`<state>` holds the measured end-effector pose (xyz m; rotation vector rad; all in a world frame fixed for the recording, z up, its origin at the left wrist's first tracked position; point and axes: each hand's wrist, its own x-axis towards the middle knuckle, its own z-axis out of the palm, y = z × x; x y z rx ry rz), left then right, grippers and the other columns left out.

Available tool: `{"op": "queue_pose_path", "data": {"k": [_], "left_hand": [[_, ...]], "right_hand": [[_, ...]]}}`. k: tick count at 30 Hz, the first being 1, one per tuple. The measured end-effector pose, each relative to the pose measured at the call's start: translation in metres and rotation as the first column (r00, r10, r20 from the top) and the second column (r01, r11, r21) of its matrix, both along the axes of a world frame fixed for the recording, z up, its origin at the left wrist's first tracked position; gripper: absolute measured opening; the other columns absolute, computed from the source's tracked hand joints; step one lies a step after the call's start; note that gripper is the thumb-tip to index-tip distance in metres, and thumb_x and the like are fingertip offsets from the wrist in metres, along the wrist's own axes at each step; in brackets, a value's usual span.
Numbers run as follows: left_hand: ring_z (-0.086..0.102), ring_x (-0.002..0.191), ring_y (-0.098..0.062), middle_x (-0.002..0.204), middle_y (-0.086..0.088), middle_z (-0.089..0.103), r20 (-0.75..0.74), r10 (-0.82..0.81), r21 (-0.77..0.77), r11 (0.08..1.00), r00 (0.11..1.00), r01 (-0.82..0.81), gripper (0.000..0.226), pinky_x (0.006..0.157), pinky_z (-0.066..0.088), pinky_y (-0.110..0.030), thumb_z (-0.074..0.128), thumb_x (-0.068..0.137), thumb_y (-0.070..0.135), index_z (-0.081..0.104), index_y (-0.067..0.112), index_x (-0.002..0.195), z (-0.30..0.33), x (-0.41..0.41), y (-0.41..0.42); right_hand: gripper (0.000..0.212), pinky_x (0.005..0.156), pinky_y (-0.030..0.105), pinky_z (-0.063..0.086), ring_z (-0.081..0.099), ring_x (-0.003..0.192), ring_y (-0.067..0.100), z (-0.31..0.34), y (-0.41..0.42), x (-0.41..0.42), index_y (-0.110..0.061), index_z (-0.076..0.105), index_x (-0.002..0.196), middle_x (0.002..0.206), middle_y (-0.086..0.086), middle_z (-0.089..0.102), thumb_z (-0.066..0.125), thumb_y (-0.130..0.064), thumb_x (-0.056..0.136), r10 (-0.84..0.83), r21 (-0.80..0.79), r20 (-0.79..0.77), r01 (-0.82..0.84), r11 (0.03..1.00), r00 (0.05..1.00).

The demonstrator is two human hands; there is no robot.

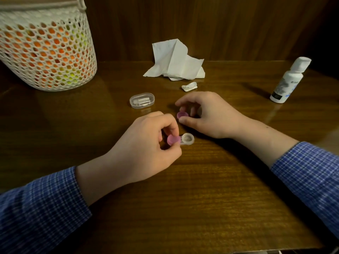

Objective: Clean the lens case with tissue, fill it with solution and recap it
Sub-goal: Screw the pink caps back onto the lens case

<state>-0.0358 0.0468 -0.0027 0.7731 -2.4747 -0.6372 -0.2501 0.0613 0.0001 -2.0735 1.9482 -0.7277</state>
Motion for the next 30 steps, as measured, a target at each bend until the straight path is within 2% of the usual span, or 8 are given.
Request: {"op": "queue_pose_path", "data": {"k": [3,8,10,13,16,19,25,30], "left_hand": [[0.055,0.078,-0.005,0.082,0.016,0.054,-0.002,-0.005,0.013,1.0,1.0,0.005,0.01,0.062,0.046,-0.014,0.075,0.084,0.028,0.067,0.031,0.09,0.0,0.0,0.0],[0.057,0.079,-0.008,0.083,0.017,0.057,0.001,-0.011,-0.004,1.0,1.0,0.011,0.01,0.064,0.046,-0.014,0.075,0.085,0.026,0.068,0.03,0.091,0.0,0.0,-0.001],[0.058,0.078,-0.009,0.084,0.017,0.059,-0.004,-0.018,-0.014,1.0,1.0,0.018,0.009,0.064,0.046,-0.014,0.075,0.085,0.026,0.069,0.029,0.091,-0.001,0.0,-0.002],[0.059,0.077,-0.009,0.084,0.016,0.061,-0.004,-0.029,-0.027,0.999,1.0,0.029,0.009,0.063,0.046,-0.013,0.076,0.085,0.025,0.069,0.029,0.091,-0.001,0.001,-0.003],[0.059,0.076,-0.01,0.084,0.017,0.062,-0.006,-0.035,-0.046,0.998,0.999,0.035,0.01,0.063,0.046,-0.014,0.076,0.085,0.025,0.07,0.029,0.092,-0.001,0.002,-0.004],[0.059,0.075,-0.011,0.085,0.016,0.063,-0.002,-0.047,-0.064,0.997,0.999,0.047,0.01,0.062,0.047,-0.016,0.075,0.085,0.026,0.071,0.028,0.094,-0.001,0.002,-0.005],[0.06,0.073,-0.014,0.084,0.013,0.064,-0.007,-0.072,-0.08,0.994,0.997,0.071,0.011,0.063,0.05,-0.025,0.075,0.084,0.025,0.072,0.026,0.095,0.0,0.003,-0.007],[0.06,0.071,-0.015,0.081,0.012,0.064,-0.011,-0.073,-0.089,0.993,0.997,0.072,0.012,0.063,0.05,-0.028,0.074,0.083,0.027,0.073,0.027,0.095,0.0,0.004,-0.006]], "right_hand": [[0.042,0.061,0.009,0.047,0.062,0.081,0.0,0.006,0.003,-0.001,-0.032,0.065,0.131,0.103,-0.018,0.065,0.075,-0.029,0.091,0.008,0.027,-0.059,-0.007,1.0,0.998],[0.034,0.066,0.008,0.051,0.064,0.083,0.002,0.016,0.017,-0.011,-0.027,0.07,0.127,0.108,-0.013,0.065,0.072,-0.028,0.093,0.027,0.0,-0.106,-0.028,1.0,0.994],[0.027,0.07,0.013,0.054,0.065,0.086,0.003,0.017,0.024,-0.013,-0.028,0.073,0.119,0.106,-0.015,0.066,0.072,-0.027,0.092,0.034,-0.025,-0.021,-0.034,0.999,0.999],[0.019,0.077,0.023,0.061,0.069,0.09,0.007,0.016,0.033,-0.014,-0.025,0.075,0.106,0.101,-0.011,0.072,0.077,-0.021,0.087,0.054,-0.034,0.201,-0.048,0.998,0.978],[0.022,0.083,0.037,0.063,0.075,0.09,0.021,0.016,0.038,-0.013,-0.009,0.072,0.101,0.098,0.007,0.075,0.079,0.0,0.083,0.102,-0.034,0.439,-0.097,0.995,0.893],[0.02,0.087,0.038,0.063,0.077,0.092,0.021,0.015,0.041,-0.009,-0.006,0.071,0.097,0.098,0.008,0.077,0.081,0.003,0.081,0.137,-0.066,0.542,-0.12,0.991,0.829],[0.014,0.089,0.023,0.057,0.074,0.098,0.009,0.013,0.05,-0.005,-0.016,0.077,0.088,0.099,-0.007,0.079,0.085,-0.018,0.077,0.188,0.007,0.43,-0.212,0.977,0.883],[0.012,0.09,0.02,0.055,0.073,0.1,0.006,0.01,0.05,-0.003,-0.017,0.079,0.085,0.099,-0.01,0.079,0.087,-0.021,0.076,0.198,0.033,0.406,-0.231,0.972,0.892]]}}
